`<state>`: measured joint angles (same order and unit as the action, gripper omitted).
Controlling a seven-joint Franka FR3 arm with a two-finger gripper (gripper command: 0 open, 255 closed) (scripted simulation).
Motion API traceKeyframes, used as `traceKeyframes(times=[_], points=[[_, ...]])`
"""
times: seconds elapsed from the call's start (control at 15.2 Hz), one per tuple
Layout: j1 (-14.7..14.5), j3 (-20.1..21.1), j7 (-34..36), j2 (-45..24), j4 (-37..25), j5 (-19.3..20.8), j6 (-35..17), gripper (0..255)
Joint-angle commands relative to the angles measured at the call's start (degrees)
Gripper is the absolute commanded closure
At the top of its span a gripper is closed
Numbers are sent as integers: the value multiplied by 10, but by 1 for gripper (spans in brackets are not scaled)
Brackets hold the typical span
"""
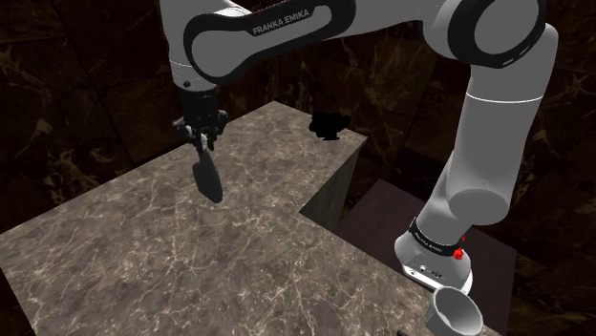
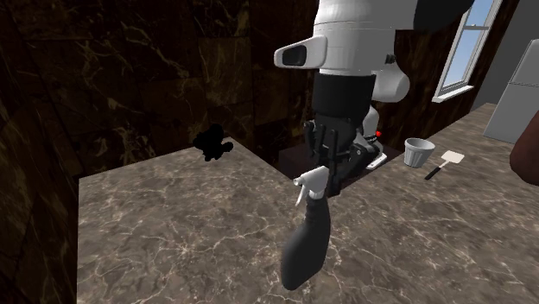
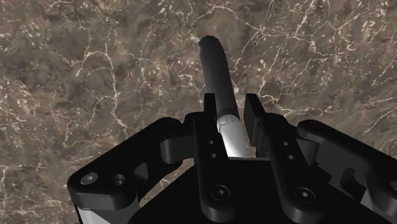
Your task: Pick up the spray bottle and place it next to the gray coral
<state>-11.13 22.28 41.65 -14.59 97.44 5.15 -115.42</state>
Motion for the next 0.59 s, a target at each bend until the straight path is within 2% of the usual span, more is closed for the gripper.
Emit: traceKeyframes(times=[0.0, 0.53], points=[[0, 1, -1, 4, -10, -2, 14, 255], [-1, 3, -4, 11, -63, -6, 73, 255]])
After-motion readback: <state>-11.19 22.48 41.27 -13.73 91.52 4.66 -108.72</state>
